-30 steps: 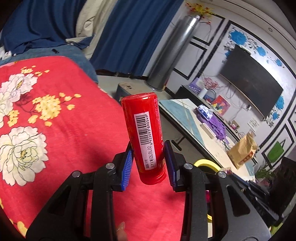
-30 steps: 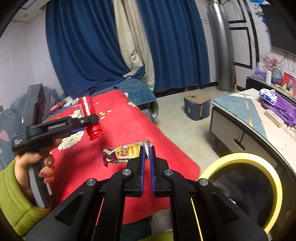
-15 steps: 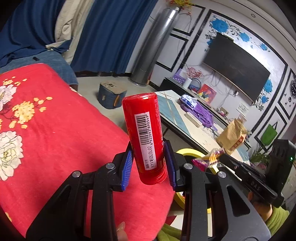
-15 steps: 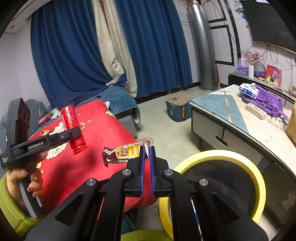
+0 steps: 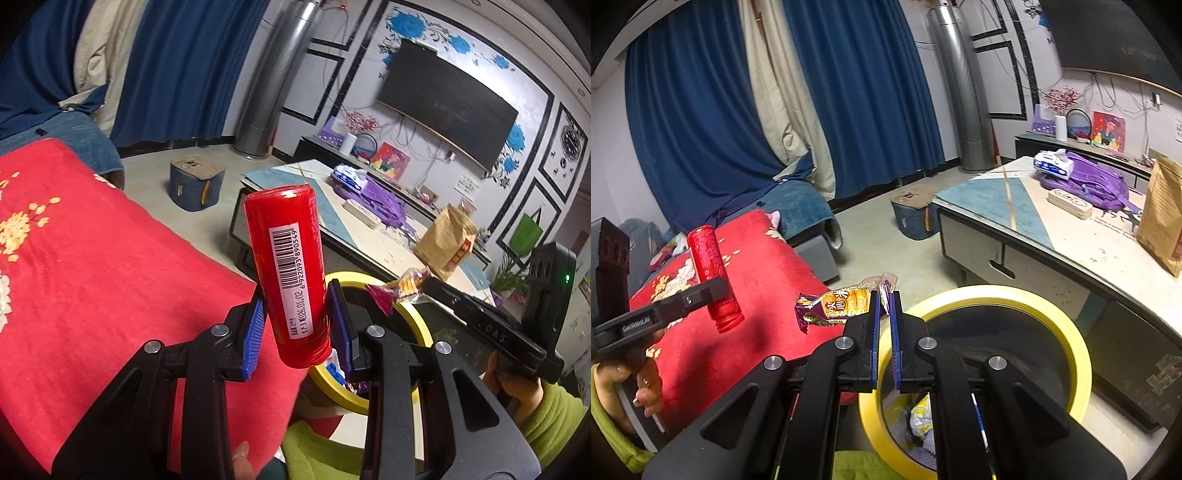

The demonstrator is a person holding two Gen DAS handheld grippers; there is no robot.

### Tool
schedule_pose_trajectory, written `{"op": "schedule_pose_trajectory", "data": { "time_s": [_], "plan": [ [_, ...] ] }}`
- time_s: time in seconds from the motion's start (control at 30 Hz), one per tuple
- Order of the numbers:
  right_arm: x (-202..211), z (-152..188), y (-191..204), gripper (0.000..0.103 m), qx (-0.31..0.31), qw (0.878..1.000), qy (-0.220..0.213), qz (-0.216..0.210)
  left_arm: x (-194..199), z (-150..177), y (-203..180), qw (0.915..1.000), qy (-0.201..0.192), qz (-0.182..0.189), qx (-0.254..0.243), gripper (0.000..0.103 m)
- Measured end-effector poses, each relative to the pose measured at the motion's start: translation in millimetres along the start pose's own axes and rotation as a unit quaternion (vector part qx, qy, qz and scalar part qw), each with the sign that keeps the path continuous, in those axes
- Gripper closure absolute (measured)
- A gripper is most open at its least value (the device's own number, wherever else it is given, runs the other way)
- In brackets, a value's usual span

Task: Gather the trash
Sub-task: 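Lift the snack wrapper and red tube and carry them over the yellow bin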

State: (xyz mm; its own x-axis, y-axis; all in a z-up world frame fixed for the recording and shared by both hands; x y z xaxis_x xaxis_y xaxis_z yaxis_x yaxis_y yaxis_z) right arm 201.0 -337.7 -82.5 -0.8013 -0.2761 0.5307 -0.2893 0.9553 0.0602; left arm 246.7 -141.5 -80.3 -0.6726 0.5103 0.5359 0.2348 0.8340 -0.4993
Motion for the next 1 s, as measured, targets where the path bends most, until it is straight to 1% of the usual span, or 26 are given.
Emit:
{"op": "schedule_pose_trajectory", "data": {
  "time_s": [0.37,0.63,0.87,1.0],
  "plan": [
    [7,13,-36,0.097,-0.030,0.999,0.007,0.028,-19,21,-32,0.9988,0.027,0.013,-0.038,0.077],
    [17,21,-57,0.097,-0.022,0.997,0.011,0.068,-36,43,-56,0.9961,0.050,0.025,-0.068,0.077],
    [14,37,-72,0.097,-0.019,0.996,0.026,0.086,-55,63,-75,0.9925,0.067,0.036,-0.096,0.077],
    [11,43,-78,0.097,-0.020,0.995,0.032,0.091,-64,71,-79,0.9910,0.078,0.041,-0.101,0.077]
  ]
}}
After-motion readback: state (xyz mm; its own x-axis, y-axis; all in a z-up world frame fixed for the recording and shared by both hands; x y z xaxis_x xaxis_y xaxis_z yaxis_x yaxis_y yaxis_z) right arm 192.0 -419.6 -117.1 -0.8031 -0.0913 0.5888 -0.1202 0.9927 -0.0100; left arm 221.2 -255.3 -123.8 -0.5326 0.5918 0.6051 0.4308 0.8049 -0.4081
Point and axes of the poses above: each gripper's, at about its wrist camera, not at the fingertips, and x roughly against the way its jaws point, y to its left, z to its underside, the point moved 8 cm from there along -x, roughly the way its jaws point, and after that the axes turned 12 degrees about x, right-handed, at the moved point
